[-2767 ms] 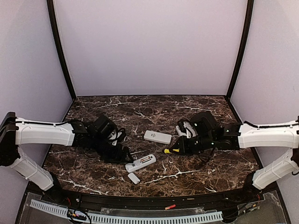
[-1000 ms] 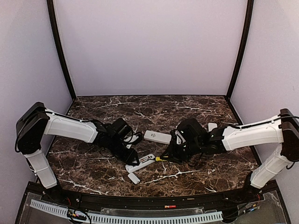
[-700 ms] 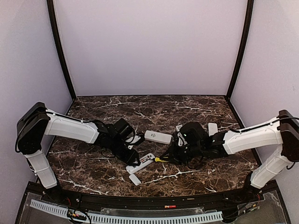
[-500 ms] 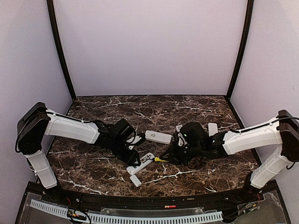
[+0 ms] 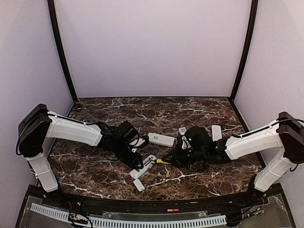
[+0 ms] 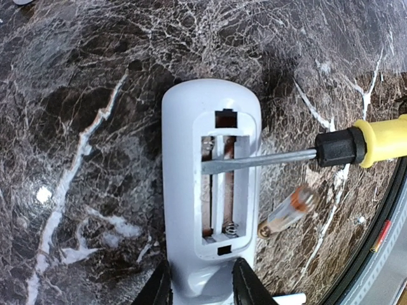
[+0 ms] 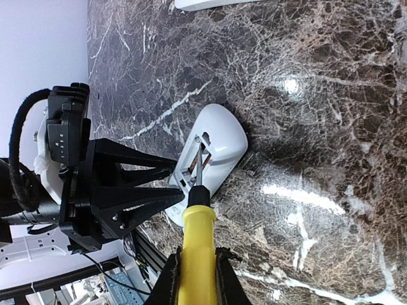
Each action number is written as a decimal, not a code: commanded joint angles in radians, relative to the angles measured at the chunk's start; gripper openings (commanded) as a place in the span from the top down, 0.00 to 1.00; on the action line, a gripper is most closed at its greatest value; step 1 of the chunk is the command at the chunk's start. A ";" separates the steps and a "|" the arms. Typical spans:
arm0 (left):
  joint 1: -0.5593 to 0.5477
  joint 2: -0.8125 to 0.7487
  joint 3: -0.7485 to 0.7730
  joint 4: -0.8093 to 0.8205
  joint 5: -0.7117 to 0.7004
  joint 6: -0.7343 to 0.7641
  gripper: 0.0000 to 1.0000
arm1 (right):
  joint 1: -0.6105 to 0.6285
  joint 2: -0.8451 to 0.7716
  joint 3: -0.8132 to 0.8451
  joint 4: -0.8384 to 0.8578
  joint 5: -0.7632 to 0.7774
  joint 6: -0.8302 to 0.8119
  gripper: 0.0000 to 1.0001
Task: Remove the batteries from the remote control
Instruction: Remove the battery from the remote control without the battery cover.
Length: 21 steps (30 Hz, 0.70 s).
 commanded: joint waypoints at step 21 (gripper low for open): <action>0.010 -0.021 0.080 -0.106 -0.010 -0.058 0.44 | -0.003 -0.187 0.052 -0.124 0.220 -0.216 1.00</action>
